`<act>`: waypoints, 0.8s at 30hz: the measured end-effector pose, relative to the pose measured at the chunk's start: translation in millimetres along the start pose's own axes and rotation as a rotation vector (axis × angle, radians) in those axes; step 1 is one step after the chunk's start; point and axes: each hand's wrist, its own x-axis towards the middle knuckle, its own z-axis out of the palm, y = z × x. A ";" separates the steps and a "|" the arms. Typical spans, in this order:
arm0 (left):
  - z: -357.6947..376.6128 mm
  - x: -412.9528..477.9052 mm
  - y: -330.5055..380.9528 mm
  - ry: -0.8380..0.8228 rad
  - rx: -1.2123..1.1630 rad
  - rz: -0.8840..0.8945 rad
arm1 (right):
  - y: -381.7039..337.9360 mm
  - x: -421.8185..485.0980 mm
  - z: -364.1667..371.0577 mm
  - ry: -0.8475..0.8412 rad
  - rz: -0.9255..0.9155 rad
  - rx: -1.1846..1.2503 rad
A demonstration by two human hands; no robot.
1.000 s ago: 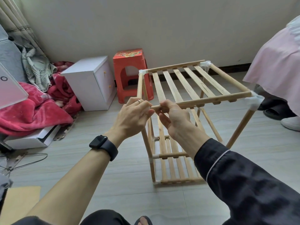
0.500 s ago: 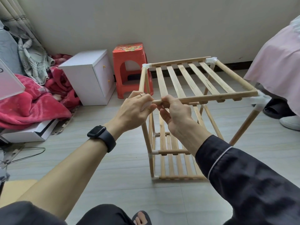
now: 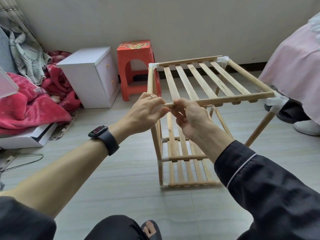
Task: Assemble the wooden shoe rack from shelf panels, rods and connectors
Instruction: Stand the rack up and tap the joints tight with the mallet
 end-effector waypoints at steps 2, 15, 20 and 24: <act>0.6 -1.0 1.0 -0.003 -0.014 0.003 | -0.5 0.7 -2.1 -0.021 -0.008 -0.005; -5.1 -7.9 -2.3 0.017 0.025 -0.035 | 10.4 -7.8 9.1 -0.036 -0.052 -0.028; 0.8 -8.1 -3.3 0.052 0.021 -0.071 | 5.7 -23.6 -22.0 0.070 -0.428 -0.770; 10.6 -3.6 7.0 0.087 0.051 -0.039 | -7.6 -21.6 -27.6 0.302 -1.139 -1.327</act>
